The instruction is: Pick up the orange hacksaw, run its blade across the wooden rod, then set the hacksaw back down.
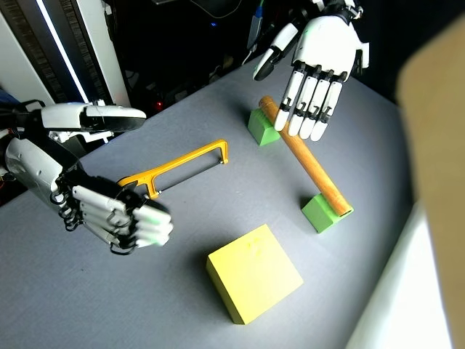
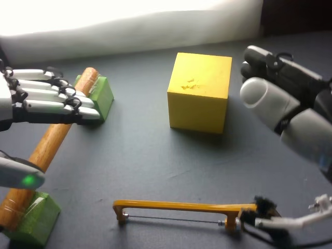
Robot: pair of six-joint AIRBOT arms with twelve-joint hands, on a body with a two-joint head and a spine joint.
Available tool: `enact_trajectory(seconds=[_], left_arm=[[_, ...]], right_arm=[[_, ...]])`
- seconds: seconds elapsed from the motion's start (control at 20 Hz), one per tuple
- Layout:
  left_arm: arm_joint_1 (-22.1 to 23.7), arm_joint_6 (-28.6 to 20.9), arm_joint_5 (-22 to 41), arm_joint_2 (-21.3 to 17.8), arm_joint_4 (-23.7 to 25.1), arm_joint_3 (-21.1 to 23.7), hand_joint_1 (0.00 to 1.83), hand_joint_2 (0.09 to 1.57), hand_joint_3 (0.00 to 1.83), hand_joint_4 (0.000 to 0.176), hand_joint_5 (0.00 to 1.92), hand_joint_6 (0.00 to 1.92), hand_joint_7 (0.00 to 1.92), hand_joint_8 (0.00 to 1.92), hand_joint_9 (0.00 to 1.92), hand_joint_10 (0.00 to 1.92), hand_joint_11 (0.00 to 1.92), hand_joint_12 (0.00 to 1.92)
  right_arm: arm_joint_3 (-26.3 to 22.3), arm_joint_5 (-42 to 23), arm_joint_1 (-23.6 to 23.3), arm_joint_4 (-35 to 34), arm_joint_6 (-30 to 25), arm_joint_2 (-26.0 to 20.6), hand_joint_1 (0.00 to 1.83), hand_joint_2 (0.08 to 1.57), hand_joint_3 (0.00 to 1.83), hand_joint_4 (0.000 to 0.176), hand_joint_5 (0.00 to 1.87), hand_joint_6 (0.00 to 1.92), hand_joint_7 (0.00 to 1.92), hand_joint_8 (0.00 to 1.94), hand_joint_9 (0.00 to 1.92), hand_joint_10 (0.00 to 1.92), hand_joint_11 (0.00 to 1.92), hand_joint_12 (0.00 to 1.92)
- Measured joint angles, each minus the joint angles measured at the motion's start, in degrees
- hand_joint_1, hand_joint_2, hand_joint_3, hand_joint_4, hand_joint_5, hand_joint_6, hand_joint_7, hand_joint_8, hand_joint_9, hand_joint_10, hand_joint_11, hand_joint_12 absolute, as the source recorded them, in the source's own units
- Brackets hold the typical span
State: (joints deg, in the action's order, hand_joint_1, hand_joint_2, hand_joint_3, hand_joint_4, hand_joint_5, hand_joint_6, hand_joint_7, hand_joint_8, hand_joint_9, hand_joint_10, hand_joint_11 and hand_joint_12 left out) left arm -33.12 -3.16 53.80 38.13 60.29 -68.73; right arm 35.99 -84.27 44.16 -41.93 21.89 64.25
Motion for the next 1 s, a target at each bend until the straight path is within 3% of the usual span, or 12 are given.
enact_trajectory(seconds=[0.05,0.15,0.2,0.25,0.3,0.35,0.4,0.45,0.5,0.8,0.85,1.0], left_arm=[[0.11,0.04,0.07,0.31,-0.59,0.24,0.18,1.22,0.00,0.000,0.36,0.01,0.38,0.01,0.35,0.02,0.00,0.90],[0.87,0.11,1.07,1.01,-0.42,0.42,0.26,1.23,0.00,0.000,0.64,0.04,0.64,0.04,0.63,0.09,0.22,1.01],[1.73,0.11,2.51,1.33,-0.35,0.70,0.34,1.25,0.00,0.000,0.83,0.13,0.83,0.17,0.84,0.29,0.51,1.03],[2.69,0.20,3.98,1.86,-0.44,0.70,0.38,1.26,0.01,0.000,0.88,0.28,0.84,0.43,0.84,0.61,0.63,1.09],[3.26,0.11,5.40,2.38,-0.57,0.57,0.75,1.27,0.00,0.126,0.73,1.21,0.84,0.86,0.82,1.06,0.72,1.34],[3.54,0.11,6.23,2.71,-0.52,0.50,0.75,1.27,0.00,0.126,0.73,1.21,0.84,0.86,0.82,1.06,0.72,1.34],[3.63,0.04,7.39,3.15,-0.76,0.33,0.81,1.29,0.00,0.164,0.67,1.45,0.82,1.21,0.80,1.37,0.73,1.56],[3.63,0.20,7.45,3.32,-0.74,0.28,0.72,1.32,0.01,0.094,0.85,1.84,0.95,1.85,0.99,1.88,1.00,1.91],[3.61,0.22,7.43,3.26,-1.33,0.28,0.66,1.33,0.01,0.075,0.97,1.91,1.07,1.91,1.12,1.91,1.10,1.92],[2.71,0.09,8.94,2.49,-4.31,1.33,0.64,1.36,0.00,0.053,1.32,1.92,1.39,1.92,1.43,1.92,1.48,1.92],[2.47,0.07,9.14,2.43,-4.48,1.14,0.65,1.37,0.00,0.000,1.33,1.92,1.40,1.92,1.44,1.92,1.50,1.92],[2.12,-0.11,9.70,3.54,-4.33,-1.42,0.68,1.38,0.00,0.000,1.34,1.92,1.40,1.92,1.46,1.92,1.54,1.92]], right_arm=[[0.00,0.72,-1.18,-0.46,0.02,-0.94,0.69,1.08,0.00,0.000,0.76,0.04,0.83,0.10,0.63,0.71,0.36,1.58],[0.00,2.91,-3.39,-0.94,0.04,-3.41,0.70,1.11,0.00,0.000,0.69,0.86,0.71,0.99,0.66,1.35,0.57,1.80],[0.00,4.52,-4.37,-0.87,-0.02,-4.55,0.76,1.09,0.00,0.000,0.74,1.19,0.74,1.46,0.76,1.73,0.82,1.90],[0.00,6.32,-4.92,-0.44,-0.55,-5.66,0.79,1.08,0.00,0.000,0.67,1.37,0.80,1.68,0.89,1.88,1.00,1.92],[0.00,7.82,-5.31,0.02,-1.07,-6.58,0.79,1.07,0.00,0.000,0.66,1.65,0.88,1.89,1.10,1.91,1.24,1.92],[0.00,8.90,-5.35,0.46,-1.44,-7.30,0.79,1.07,0.00,0.000,0.66,1.65,0.88,1.89,1.10,1.91,1.24,1.92],[0.00,10.34,-5.42,1.20,-1.77,-8.48,0.82,1.07,0.00,0.000,0.70,1.84,0.97,1.93,1.21,1.92,1.37,1.92],[0.00,11.47,-5.55,1.84,-2.58,-9.81,0.76,1.19,0.02,0.000,1.02,1.92,1.25,1.94,1.44,1.92,1.62,1.92],[0.09,12.61,-6.12,1.92,-2.69,-10.71,0.70,1.26,0.02,0.000,1.11,1.92,1.31,1.94,1.49,1.92,1.65,1.92],[5.33,19.52,-4.48,14.56,-13.51,-15.43,0.65,1.40,0.01,0.000,1.17,1.92,1.39,1.94,1.56,1.92,1.73,1.92],[6.69,20.35,-3.91,16.41,-14.95,-15.76,0.63,1.41,0.01,0.000,1.18,1.92,1.39,1.94,1.55,1.92,1.71,1.92],[9.25,23.89,-3.82,23.41,-17.44,-17.42,0.64,1.42,0.00,0.000,1.16,1.92,1.37,1.94,1.55,1.92,1.71,1.92]])
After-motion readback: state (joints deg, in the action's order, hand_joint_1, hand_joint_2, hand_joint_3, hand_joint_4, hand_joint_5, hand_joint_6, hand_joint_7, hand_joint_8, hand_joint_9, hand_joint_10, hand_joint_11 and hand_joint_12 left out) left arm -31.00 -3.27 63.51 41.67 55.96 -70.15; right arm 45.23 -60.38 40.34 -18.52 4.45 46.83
